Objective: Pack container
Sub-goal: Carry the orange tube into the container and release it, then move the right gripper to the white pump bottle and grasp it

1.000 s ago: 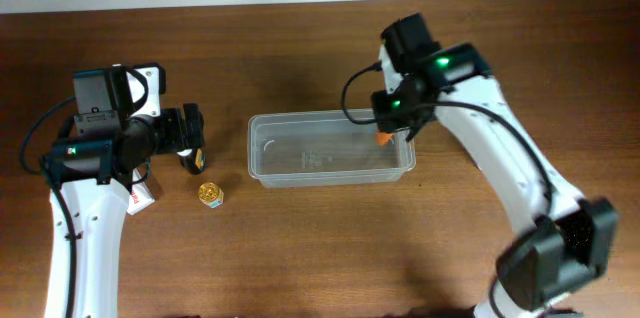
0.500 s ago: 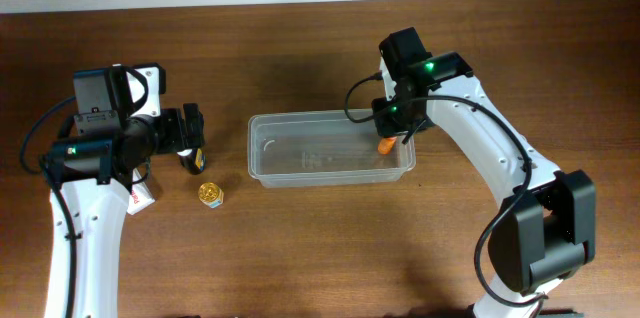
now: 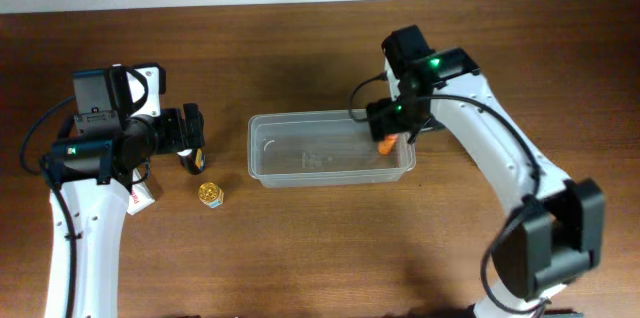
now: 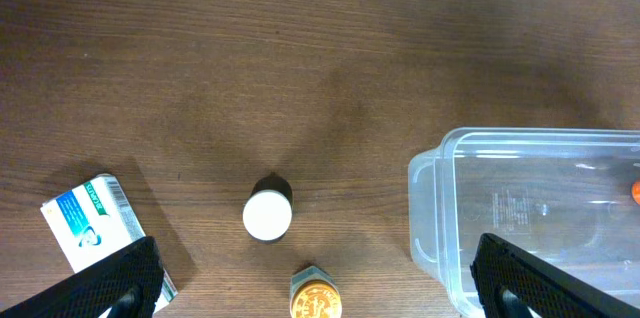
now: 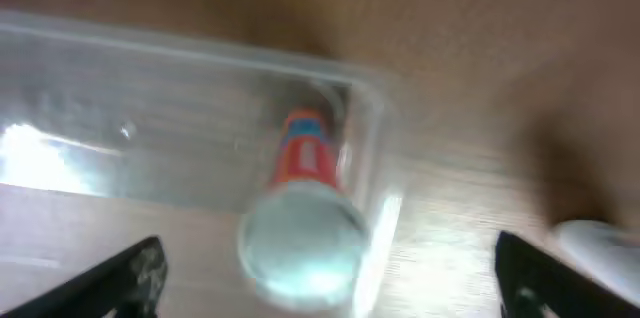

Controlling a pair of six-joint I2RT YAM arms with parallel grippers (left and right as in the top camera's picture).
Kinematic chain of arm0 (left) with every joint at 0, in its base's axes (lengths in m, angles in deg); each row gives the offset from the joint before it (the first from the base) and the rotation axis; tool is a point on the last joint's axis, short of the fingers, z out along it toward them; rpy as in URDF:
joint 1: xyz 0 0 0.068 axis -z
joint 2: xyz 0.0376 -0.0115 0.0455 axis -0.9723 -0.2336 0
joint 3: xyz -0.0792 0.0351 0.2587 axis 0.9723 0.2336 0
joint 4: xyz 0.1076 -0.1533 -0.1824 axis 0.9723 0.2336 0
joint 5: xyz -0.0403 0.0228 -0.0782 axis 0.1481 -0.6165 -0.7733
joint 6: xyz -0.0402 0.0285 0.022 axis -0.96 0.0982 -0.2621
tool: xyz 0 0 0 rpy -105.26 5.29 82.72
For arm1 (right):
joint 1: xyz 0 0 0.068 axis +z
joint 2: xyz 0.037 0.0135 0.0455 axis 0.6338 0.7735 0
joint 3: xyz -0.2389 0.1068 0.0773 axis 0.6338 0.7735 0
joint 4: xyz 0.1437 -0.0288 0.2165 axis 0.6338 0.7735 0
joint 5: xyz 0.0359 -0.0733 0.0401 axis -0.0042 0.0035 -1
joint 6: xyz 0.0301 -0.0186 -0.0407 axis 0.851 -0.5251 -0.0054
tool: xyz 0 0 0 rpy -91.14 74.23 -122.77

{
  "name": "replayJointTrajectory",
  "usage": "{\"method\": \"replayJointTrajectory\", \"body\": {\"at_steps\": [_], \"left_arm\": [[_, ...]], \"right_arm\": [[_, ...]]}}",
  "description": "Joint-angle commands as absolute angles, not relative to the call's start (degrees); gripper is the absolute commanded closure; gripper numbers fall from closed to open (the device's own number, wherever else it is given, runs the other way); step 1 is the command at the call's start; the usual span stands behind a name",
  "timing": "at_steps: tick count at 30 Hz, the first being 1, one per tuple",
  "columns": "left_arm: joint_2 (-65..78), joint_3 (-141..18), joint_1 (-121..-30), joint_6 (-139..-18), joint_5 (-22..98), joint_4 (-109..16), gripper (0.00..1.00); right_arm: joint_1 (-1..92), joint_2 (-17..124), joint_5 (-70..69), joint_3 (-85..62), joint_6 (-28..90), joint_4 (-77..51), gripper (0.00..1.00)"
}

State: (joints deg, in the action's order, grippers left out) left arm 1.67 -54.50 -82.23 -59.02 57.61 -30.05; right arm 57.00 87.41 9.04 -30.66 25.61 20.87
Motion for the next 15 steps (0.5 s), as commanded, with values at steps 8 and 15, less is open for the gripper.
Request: {"method": "replayJointTrajectory", "body": {"at_steps": [8, 15], "left_arm": [[1.6, -55.7, -82.3, -59.5, 57.9, -30.2, 0.01], [1.6, -55.7, -82.3, -59.5, 57.9, -30.2, 0.01]], "right_arm": [[39.8, 72.5, 13.2, -38.4, 31.4, 26.5, 0.02], [30.8, 75.5, 10.5, -32.5, 31.4, 32.5, 0.02]]}}
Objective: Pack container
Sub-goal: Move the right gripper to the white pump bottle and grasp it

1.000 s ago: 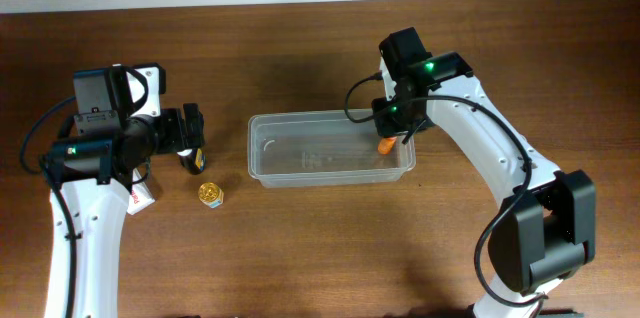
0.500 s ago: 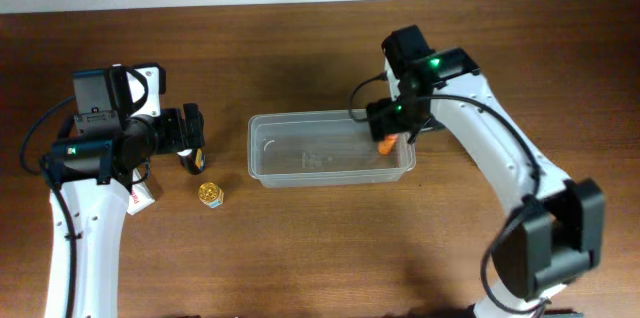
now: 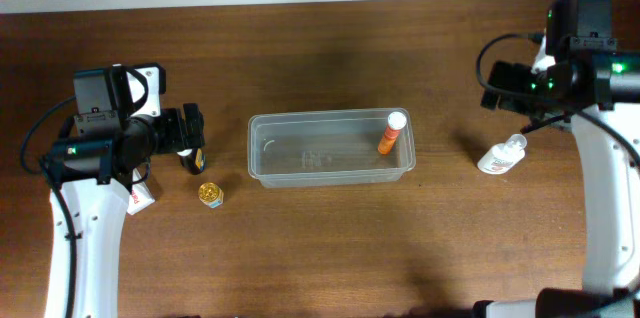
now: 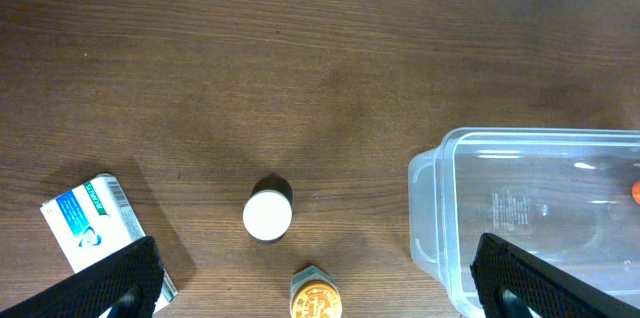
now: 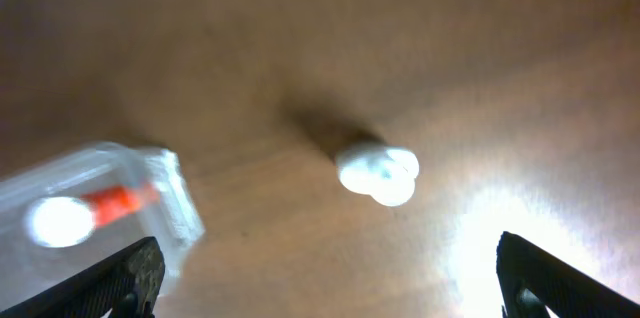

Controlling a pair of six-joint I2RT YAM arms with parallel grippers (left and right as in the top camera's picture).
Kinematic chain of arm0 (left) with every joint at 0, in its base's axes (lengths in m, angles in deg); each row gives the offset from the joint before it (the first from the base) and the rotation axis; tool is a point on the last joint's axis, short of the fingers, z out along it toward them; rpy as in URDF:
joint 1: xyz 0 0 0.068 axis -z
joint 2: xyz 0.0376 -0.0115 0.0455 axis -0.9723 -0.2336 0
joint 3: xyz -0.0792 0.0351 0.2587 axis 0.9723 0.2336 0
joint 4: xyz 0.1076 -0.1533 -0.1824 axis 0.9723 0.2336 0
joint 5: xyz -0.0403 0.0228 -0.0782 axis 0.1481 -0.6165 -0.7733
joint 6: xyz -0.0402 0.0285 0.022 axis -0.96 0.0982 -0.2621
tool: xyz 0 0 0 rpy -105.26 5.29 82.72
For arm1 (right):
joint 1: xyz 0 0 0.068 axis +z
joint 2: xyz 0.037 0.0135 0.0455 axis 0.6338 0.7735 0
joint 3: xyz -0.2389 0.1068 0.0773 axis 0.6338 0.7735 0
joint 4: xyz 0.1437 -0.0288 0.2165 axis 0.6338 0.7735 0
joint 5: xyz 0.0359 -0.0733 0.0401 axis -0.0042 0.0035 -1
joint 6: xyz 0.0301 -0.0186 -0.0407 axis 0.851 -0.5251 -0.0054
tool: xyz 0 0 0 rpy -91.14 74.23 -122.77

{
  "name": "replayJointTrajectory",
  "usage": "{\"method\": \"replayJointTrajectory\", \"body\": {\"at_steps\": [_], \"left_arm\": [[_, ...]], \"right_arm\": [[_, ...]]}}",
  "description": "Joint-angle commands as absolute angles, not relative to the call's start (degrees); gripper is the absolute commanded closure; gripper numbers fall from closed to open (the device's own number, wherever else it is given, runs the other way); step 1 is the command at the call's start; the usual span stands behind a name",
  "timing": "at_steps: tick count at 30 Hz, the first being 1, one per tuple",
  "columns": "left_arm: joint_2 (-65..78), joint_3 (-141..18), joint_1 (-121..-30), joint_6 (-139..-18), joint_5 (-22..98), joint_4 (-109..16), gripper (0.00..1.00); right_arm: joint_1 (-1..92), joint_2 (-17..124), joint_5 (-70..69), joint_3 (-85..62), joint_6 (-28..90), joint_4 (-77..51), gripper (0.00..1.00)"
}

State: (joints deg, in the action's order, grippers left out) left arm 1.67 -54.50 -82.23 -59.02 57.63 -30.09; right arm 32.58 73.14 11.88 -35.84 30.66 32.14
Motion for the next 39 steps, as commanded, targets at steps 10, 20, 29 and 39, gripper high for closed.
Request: {"method": "replayJointTrajectory", "body": {"at_steps": [10, 20, 29, 39], "left_arm": [[1.6, -55.7, -82.3, -59.5, 57.9, -30.2, 0.01], [1.6, -55.7, -82.3, -59.5, 57.8, -30.1, 0.01], [1.6, -55.7, -82.3, -59.5, 57.9, -29.9, 0.01], [1.6, -55.7, -82.3, -59.5, 57.8, -29.9, 0.01]], "right_arm": [[27.3, 76.7, 9.7, -16.7, 31.3, 22.0, 0.01], [26.8, 77.0, 9.8, -13.4, 31.1, 16.8, 0.27], [26.8, 77.1, 11.4, -13.4, 31.1, 16.0, 0.41], [26.8, 78.3, 12.9, -13.4, 31.1, 13.8, 0.42]]}}
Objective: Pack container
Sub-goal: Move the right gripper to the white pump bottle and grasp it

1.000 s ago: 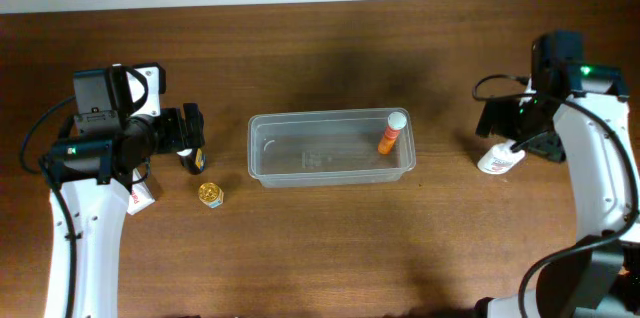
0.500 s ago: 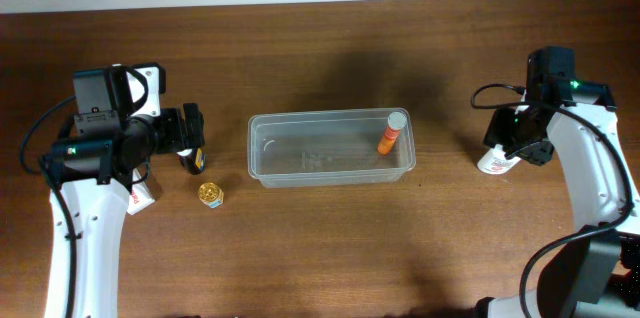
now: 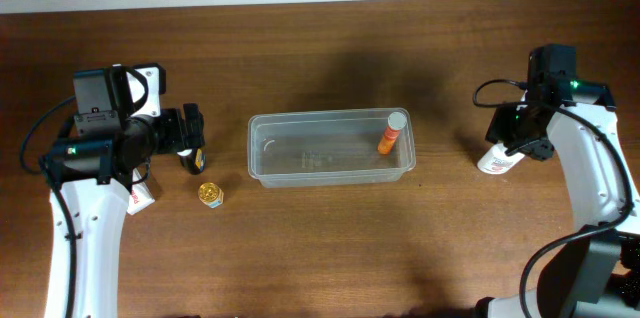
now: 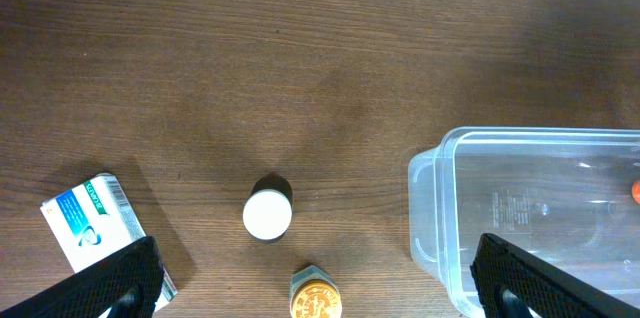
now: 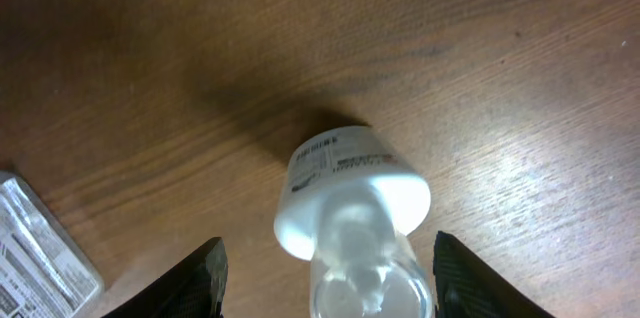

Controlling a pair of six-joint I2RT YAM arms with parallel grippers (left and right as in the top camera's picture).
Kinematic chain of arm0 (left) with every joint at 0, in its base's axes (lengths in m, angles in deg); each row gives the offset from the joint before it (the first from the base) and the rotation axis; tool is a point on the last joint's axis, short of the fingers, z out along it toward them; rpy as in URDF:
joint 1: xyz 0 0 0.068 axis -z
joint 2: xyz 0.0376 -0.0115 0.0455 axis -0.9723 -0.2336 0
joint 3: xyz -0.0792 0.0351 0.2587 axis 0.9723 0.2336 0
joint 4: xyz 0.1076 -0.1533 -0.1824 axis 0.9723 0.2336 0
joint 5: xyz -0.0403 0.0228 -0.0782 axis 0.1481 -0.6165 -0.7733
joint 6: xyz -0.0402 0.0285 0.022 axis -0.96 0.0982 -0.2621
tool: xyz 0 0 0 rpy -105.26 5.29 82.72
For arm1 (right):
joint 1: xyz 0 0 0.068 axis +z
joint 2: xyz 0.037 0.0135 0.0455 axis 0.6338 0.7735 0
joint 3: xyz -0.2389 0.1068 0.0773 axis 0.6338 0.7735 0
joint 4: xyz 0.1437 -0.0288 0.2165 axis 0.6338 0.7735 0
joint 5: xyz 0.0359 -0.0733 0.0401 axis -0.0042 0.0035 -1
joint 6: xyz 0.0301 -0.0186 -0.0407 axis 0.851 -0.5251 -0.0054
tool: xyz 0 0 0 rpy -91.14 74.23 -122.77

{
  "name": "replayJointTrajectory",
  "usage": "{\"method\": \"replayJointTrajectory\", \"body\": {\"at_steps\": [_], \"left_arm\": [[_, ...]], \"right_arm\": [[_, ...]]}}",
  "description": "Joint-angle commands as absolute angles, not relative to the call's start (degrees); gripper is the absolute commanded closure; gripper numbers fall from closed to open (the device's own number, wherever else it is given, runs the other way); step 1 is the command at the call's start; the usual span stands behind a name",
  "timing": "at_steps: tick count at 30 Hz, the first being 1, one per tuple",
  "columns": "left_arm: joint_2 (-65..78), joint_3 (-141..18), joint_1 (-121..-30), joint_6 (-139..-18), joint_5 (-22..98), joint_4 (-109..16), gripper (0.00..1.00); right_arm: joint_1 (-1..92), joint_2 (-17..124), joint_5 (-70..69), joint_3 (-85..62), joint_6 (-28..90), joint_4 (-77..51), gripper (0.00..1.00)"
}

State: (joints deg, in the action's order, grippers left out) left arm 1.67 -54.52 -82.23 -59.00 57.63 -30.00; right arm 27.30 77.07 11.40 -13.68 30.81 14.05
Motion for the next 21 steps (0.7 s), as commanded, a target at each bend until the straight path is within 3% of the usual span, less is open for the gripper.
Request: {"method": "replayJointTrajectory", "body": {"at_steps": [1, 5, 21], "left_arm": [[1.6, -55.7, -82.3, -59.5, 57.9, -29.9, 0.01], [1.6, -55.7, -82.3, -59.5, 57.9, -29.9, 0.01], [1.6, -55.7, -82.3, -59.5, 57.9, -29.9, 0.01]], "right_arm": [[26.8, 78.6, 12.9, -13.4, 31.1, 13.6, 0.42], [26.8, 80.1, 12.9, -13.4, 31.1, 13.7, 0.43], [26.8, 80.5, 12.8, -13.5, 31.0, 13.8, 0.77]]}}
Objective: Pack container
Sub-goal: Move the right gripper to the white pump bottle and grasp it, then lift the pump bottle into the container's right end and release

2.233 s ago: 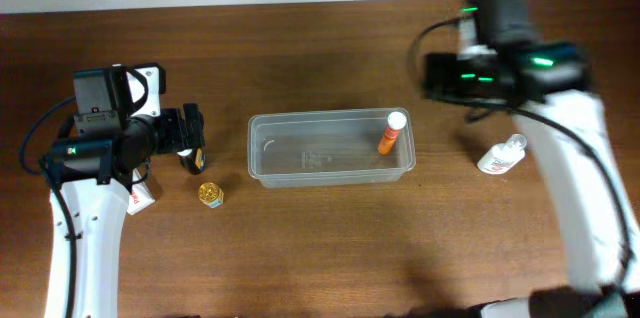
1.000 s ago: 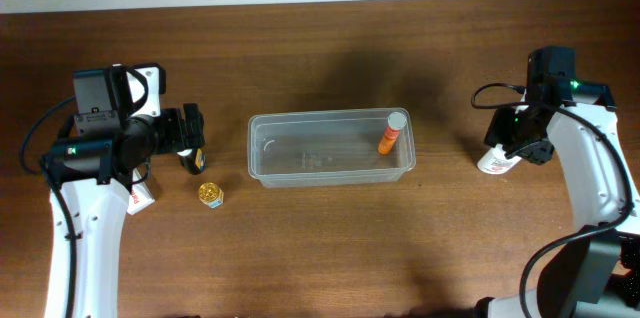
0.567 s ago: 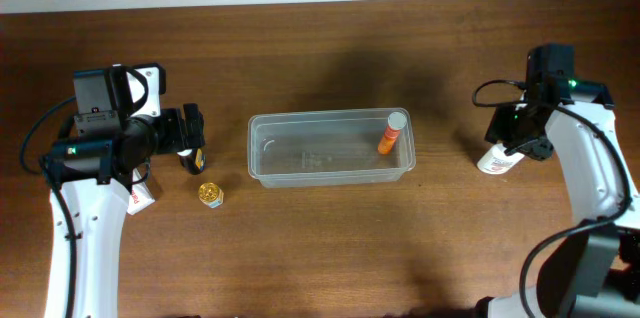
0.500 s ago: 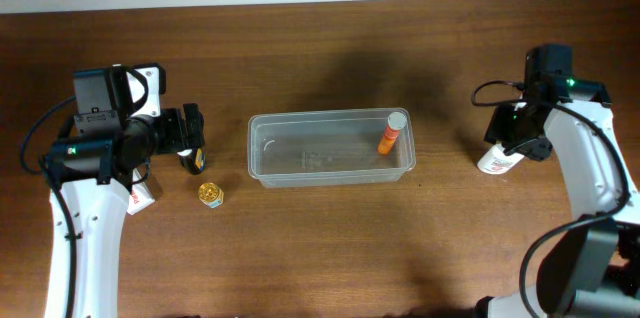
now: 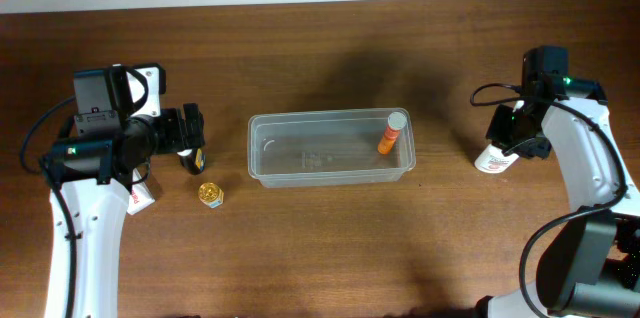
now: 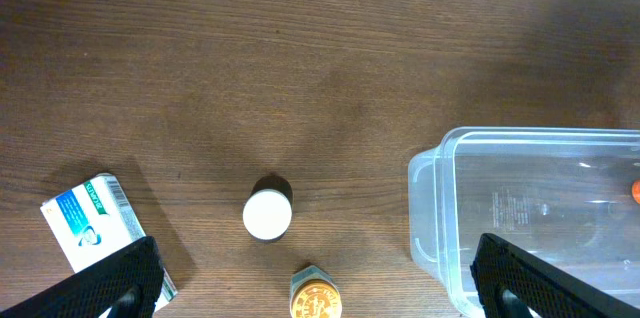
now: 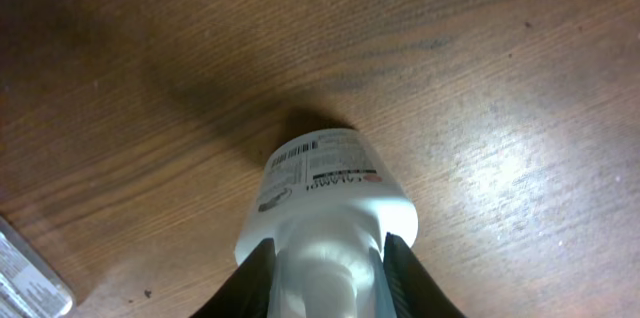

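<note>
A clear plastic container (image 5: 330, 147) stands mid-table with an orange tube (image 5: 390, 133) leaning in its right end. Far right, a white bottle (image 5: 495, 159) lies on the table, and my right gripper (image 5: 520, 138) is shut on its clear neck (image 7: 325, 278), a finger pressed to each side. My left gripper (image 5: 190, 138) hangs open above a small white-capped bottle (image 6: 267, 213), a gold-lidded jar (image 6: 315, 296) and a white and blue box (image 6: 95, 220), holding nothing.
The container's left end (image 6: 440, 208) shows in the left wrist view, right of the small items. A corner of something clear (image 7: 25, 278) sits at the right wrist view's lower left. The wooden table (image 5: 330, 248) runs under everything.
My right gripper's fingers stood wide on either side of the white bottle; now they are shut on its neck. The left arm and its items are unchanged.
My right gripper was over the container's right end with the orange tube below it. Then the tube leaned in the container and the gripper was far right, high above the white bottle. It then straddled the bottle open and now grips it.
</note>
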Controlling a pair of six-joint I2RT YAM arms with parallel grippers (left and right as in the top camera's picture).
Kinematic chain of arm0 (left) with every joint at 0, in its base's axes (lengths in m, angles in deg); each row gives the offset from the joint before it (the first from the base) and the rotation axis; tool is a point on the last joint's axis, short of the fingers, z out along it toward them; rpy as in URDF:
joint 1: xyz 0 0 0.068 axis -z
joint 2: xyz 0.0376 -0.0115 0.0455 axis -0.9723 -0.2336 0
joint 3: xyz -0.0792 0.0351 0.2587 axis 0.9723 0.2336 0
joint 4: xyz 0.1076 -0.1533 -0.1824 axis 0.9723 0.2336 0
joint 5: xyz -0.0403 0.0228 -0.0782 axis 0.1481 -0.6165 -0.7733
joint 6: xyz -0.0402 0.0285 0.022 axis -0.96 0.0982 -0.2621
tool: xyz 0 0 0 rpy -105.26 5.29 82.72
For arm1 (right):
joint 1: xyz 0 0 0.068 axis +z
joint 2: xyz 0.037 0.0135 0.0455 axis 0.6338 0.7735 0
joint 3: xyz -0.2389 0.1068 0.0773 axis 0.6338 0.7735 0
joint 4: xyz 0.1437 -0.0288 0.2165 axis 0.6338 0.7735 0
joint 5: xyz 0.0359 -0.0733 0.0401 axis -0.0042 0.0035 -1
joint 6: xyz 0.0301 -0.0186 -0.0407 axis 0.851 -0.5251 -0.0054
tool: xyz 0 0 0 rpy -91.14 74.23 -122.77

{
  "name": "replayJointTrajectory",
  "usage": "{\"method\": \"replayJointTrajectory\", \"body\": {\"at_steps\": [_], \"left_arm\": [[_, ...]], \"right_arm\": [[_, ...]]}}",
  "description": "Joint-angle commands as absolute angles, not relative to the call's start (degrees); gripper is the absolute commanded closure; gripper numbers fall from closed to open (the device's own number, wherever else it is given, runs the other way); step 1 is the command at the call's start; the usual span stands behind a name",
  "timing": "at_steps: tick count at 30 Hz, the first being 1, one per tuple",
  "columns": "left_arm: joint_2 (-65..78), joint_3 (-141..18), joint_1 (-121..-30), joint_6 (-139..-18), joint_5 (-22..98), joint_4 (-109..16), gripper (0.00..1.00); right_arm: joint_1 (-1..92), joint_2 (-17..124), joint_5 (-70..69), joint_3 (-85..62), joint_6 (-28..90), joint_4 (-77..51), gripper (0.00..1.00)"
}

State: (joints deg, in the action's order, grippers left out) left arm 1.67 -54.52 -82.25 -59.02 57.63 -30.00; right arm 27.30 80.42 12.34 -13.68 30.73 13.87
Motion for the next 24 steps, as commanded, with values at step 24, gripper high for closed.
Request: {"method": "replayJointTrajectory", "body": {"at_steps": [24], "left_arm": [[1.6, -55.7, -82.3, -59.5, 57.9, -29.9, 0.01]], "right_arm": [[49.9, 59.3, 2.1, -22.2, 24.8, 28.9, 0.80]]}}
